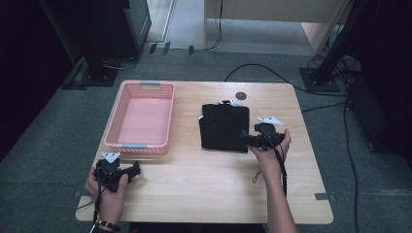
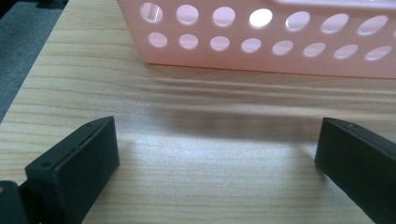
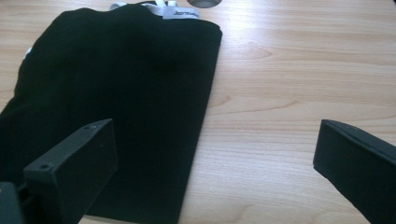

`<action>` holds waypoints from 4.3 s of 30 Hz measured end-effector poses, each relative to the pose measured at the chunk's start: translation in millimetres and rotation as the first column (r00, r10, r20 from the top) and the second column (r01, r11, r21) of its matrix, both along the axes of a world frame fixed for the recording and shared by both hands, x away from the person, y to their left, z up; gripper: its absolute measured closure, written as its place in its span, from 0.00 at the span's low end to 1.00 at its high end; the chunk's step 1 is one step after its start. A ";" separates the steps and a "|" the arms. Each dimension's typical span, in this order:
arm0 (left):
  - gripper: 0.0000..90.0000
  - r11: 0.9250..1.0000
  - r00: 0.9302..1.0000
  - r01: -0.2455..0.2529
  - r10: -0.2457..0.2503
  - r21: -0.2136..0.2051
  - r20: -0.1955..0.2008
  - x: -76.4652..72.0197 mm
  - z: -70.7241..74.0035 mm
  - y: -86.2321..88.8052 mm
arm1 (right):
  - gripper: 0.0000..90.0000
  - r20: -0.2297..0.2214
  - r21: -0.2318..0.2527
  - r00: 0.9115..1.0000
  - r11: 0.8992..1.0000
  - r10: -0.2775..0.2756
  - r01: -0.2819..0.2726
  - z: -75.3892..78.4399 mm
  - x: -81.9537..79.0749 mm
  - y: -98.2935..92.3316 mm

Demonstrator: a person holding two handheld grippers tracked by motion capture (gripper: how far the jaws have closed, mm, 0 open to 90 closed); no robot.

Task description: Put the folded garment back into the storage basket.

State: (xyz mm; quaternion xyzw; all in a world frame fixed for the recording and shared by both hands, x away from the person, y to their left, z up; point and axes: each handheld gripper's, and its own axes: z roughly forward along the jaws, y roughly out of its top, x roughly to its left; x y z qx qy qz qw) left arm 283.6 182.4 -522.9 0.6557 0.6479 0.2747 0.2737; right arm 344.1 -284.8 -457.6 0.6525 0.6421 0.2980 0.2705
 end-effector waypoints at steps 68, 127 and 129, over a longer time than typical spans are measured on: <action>0.00 1.000 1.000 -0.001 0.001 -0.002 0.001 0.1 -0.1 -0.1 | 0.00 -0.036 0.041 0.999 0.999 0.009 -0.007 -36.2 91.2 87.1; 0.00 1.000 1.000 0.001 -0.001 -0.001 0.002 0.5 -0.1 -0.1 | 0.81 0.165 0.125 0.985 0.990 0.046 -0.067 0.8 70.9 113.3; 0.00 1.000 1.000 0.001 -0.001 -0.001 0.002 0.5 -0.1 -0.1 | 0.81 0.173 0.125 0.983 0.988 0.065 -0.087 7.8 70.0 119.6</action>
